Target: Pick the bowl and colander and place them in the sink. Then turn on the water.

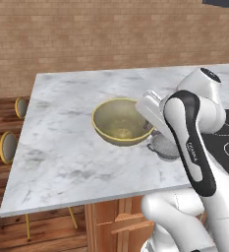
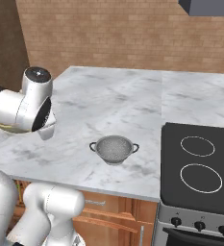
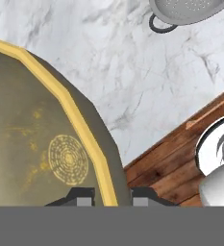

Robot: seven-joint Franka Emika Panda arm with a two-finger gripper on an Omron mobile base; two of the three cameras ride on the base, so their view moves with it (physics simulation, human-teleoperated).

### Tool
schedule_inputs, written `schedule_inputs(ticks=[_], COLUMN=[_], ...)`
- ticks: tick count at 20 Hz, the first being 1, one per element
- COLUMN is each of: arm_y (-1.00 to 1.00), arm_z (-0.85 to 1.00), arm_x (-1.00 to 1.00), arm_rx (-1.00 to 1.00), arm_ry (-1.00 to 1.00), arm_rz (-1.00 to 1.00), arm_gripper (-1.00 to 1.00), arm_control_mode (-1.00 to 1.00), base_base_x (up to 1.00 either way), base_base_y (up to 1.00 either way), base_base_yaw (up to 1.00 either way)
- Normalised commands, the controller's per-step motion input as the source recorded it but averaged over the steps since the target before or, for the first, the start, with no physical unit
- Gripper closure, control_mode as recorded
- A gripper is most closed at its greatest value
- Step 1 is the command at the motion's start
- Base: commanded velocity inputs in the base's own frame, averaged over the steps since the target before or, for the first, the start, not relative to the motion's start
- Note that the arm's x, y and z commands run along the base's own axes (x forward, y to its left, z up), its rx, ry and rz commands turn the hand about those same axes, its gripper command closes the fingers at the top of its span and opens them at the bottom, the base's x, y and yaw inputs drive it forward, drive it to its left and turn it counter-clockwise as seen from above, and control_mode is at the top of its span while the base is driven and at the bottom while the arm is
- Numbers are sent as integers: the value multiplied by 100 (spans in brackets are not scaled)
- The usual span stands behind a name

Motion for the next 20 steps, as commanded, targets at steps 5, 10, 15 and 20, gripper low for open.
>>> schedule_inputs(ticks=[5,10,15,20], arm_y=[-1,-1,-1,-10], arm_z=[78,88,32,0], arm_x=[-18,-18,-37,-47], arm_rx=[10,4,1,0], arm_ry=[-19,1,4,9], arm_rz=[0,0,0,0], arm_gripper=[100,100,100,100], arm_control_mode=[-100,-100,-100,-100], base_base_x=[0,0,0,0], base_base_y=[0,0,0,0], base_base_yaw=[0,0,0,0])
